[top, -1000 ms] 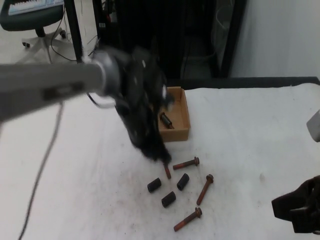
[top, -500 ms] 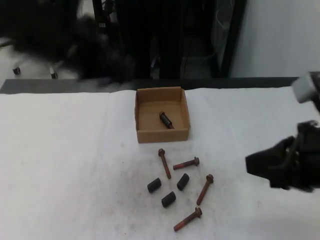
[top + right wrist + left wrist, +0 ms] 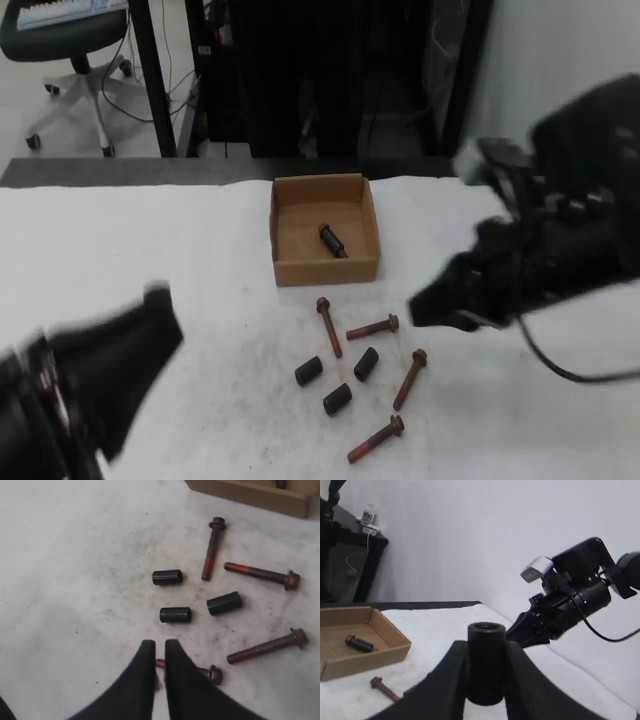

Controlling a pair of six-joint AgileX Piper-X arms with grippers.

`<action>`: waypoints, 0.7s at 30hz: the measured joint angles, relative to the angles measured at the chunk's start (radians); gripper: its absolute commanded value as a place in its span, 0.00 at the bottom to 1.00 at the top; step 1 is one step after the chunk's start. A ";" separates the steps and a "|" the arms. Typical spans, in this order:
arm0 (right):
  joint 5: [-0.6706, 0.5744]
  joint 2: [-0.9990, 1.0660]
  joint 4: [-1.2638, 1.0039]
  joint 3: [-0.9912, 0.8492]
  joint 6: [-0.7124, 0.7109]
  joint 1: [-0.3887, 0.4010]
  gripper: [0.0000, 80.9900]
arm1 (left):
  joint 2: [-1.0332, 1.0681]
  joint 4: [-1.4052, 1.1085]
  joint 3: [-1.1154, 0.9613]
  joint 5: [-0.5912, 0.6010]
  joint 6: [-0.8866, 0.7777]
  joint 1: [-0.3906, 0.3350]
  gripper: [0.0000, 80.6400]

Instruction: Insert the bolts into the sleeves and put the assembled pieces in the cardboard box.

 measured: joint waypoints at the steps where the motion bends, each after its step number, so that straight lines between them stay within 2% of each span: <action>1: -0.001 0.006 0.000 -0.005 -0.001 0.003 0.38 | -0.005 0.000 0.011 0.000 -0.005 0.000 0.00; 3: 0.031 0.073 -0.002 -0.064 -0.004 0.032 0.44 | -0.006 0.000 0.017 -0.005 -0.007 0.000 0.00; 10: 0.158 0.304 0.071 -0.301 -0.022 0.114 0.37 | -0.008 -0.007 0.019 -0.021 0.018 0.000 0.00; 21: 0.280 0.561 0.210 -0.532 -0.035 0.130 0.37 | -0.008 -0.005 0.019 -0.021 0.039 0.000 0.00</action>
